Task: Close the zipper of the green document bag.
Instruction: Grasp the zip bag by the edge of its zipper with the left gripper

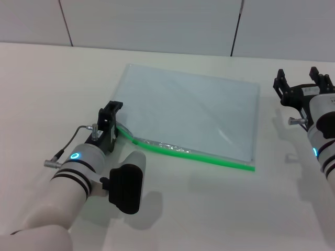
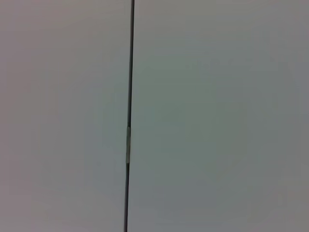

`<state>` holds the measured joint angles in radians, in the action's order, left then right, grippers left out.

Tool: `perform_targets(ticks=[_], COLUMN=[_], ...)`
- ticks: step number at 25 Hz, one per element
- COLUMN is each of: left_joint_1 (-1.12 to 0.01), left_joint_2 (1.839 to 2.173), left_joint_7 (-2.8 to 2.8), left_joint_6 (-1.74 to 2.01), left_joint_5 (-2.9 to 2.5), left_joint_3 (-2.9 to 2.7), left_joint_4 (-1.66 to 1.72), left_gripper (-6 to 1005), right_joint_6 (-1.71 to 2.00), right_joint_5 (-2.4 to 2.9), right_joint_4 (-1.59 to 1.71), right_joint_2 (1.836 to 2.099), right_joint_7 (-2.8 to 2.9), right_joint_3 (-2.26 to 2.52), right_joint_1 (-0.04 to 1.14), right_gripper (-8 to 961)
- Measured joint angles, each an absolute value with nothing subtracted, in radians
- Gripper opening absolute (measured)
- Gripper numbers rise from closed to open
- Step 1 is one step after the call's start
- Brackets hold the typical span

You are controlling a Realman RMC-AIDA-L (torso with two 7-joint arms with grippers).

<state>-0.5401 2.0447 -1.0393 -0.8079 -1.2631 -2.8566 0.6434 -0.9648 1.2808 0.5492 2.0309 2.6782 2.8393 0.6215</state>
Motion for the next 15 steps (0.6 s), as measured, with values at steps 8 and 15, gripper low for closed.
perform_targets(ticks=[8, 15], left_joint_1=[-0.537, -0.535], left_joint_2=[2.045, 2.045], left_joint_7=[-1.033, -1.033], left_joint_6=[-0.793, -0.790], left_joint_5=[-1.279, -1.286], left_joint_3=[-2.860, -2.861], left_joint_4=[0.646, 0.650], left_gripper=[569, 306], right_joint_6=[-0.965, -0.965], right_joint_5=[1.281, 1.281], right_joint_4=[0.549, 0.549], right_joint_2=[2.031, 2.031], right_joint_7=[2.678, 2.678], right_joint_3=[2.840, 2.843], right_joint_1=[0.620, 0.619], right_gripper=[757, 758])
